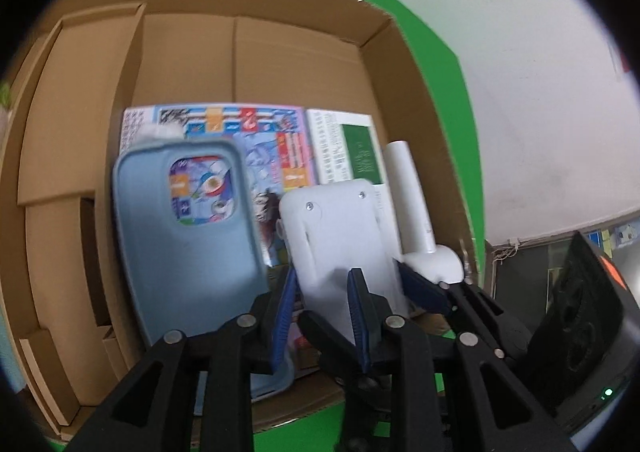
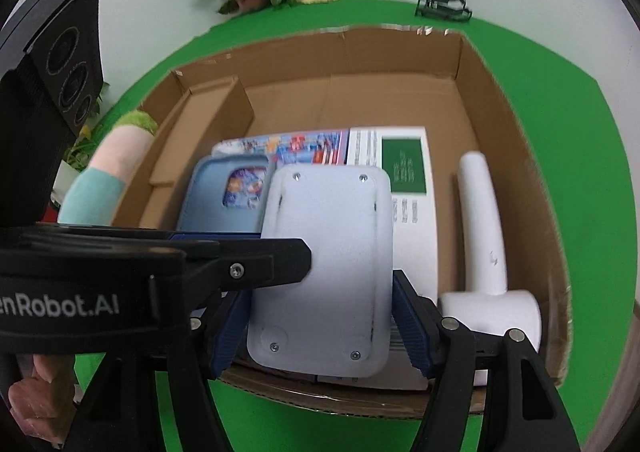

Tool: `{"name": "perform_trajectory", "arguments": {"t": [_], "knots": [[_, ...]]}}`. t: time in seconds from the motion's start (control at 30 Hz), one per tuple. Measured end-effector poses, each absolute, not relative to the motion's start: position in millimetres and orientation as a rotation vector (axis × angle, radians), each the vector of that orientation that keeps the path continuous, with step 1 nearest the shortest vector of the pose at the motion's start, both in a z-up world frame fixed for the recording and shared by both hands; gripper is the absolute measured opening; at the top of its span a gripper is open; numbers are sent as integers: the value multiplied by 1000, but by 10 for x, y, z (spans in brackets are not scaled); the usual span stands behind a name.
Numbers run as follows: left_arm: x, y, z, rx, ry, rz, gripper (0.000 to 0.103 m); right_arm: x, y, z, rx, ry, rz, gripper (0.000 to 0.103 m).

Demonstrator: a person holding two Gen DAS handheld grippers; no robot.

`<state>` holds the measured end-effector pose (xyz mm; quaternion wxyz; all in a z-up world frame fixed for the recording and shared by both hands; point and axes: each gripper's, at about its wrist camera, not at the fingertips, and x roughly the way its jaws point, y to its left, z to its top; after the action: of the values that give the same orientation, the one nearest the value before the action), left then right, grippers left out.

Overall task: Organize objects
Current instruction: 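Lower the white case beside the blue case and open the right gripper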

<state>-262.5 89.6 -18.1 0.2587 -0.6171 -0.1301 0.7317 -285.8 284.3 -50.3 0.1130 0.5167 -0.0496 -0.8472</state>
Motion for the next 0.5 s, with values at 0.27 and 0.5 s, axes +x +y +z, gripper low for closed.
{"name": "perform_trajectory", "arguments": {"t": [0.27,0.5], "knots": [[-2550,641,-46,-1634,-391,2034,28,-2762,2784,-534,1461,-154,-2471,62],[-2281,427,329,-1470,-255,2262,28,-2646,2689,-509,1440,-137,-2463,64]]}}
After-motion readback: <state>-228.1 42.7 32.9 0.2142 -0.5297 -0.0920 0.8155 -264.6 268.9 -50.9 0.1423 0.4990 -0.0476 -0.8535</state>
